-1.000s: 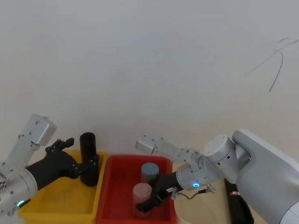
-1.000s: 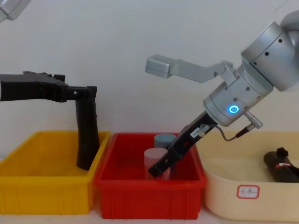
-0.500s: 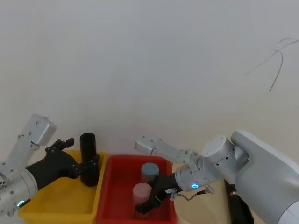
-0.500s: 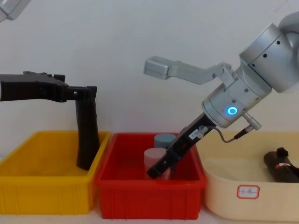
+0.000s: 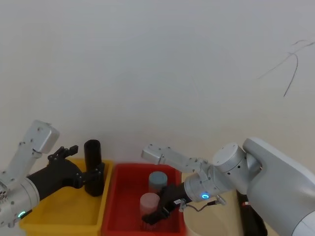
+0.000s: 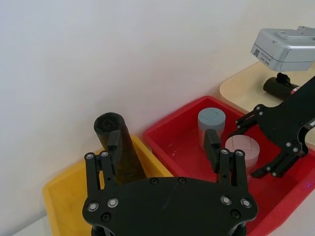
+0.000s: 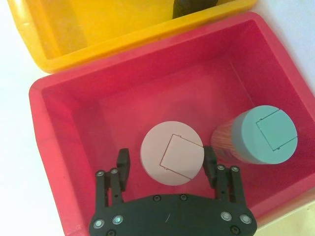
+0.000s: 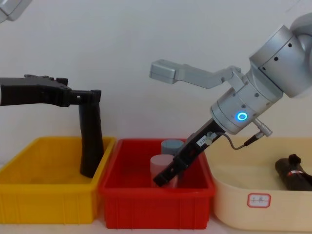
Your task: Pick up the garbage bag with the one hand and transfer it to the other hand.
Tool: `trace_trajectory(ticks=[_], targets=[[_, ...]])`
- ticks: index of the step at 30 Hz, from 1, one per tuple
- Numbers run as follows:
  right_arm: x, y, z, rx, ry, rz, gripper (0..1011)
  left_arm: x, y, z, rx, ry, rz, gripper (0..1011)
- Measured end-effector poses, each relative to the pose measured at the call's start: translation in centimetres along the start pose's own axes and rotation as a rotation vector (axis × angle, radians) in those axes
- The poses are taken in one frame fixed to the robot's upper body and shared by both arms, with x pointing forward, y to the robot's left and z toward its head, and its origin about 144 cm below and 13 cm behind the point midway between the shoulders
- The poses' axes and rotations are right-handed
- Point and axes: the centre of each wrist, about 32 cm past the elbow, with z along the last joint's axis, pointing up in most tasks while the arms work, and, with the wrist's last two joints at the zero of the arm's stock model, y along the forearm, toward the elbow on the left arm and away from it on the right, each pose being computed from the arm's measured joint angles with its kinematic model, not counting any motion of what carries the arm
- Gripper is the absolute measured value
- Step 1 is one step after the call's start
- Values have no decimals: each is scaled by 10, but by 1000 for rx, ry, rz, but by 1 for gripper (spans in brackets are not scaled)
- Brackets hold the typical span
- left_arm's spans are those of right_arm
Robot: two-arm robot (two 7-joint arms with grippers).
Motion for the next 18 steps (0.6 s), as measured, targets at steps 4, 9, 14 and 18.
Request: trace_trajectory(ticks=[4, 9, 14, 18], targets=[[0, 0, 0, 0, 0, 1, 820, 0, 0, 0, 0, 0, 0, 1000], [0, 0, 0, 0, 0, 1, 680, 0, 0, 0, 0, 0, 0, 1000], [0, 0, 0, 0, 1, 2, 666, 0, 0, 0, 0, 0, 0, 1000], [0, 0, 0, 0, 1, 2, 665, 0, 0, 0, 0, 0, 0, 1000]])
